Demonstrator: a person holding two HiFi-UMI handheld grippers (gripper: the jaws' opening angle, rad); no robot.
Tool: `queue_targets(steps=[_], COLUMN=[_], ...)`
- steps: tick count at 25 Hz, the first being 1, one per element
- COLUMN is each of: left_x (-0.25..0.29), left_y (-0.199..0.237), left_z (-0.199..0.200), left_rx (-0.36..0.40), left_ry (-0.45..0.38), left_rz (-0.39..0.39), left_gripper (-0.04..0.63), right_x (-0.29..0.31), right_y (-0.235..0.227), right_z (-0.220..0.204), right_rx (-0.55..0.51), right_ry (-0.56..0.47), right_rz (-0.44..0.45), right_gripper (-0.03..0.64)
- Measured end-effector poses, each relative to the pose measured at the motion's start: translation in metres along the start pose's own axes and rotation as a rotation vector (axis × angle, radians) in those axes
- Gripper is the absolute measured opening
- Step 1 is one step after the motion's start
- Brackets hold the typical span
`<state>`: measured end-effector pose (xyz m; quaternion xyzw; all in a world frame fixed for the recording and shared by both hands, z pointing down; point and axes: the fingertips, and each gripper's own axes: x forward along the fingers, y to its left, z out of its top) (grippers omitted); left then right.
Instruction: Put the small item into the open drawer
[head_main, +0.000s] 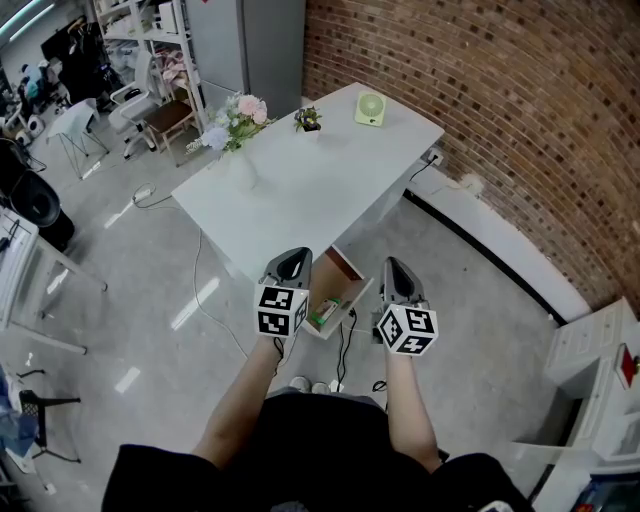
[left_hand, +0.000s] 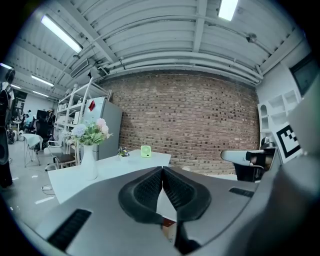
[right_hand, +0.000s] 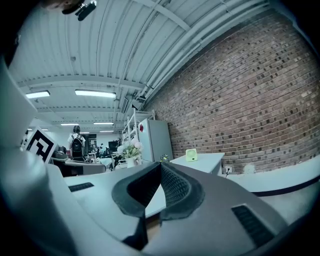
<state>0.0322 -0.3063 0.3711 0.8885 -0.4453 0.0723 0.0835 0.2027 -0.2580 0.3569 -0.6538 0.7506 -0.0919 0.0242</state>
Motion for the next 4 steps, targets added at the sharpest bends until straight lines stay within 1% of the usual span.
queue_targets(steps=[4], left_x=[0.0027], left_y=[-0.0006], left_z=[-0.0008], left_rx=[0.001], left_ry=[0.007], left_rz=[-0.004], left_gripper=[0.021], right_x=[0.0023], right_y=[0.0015], right_z=[0.0004], right_rx=[0.001], right_ry=[0.002], right_rz=[0.013], right_gripper=[0.002])
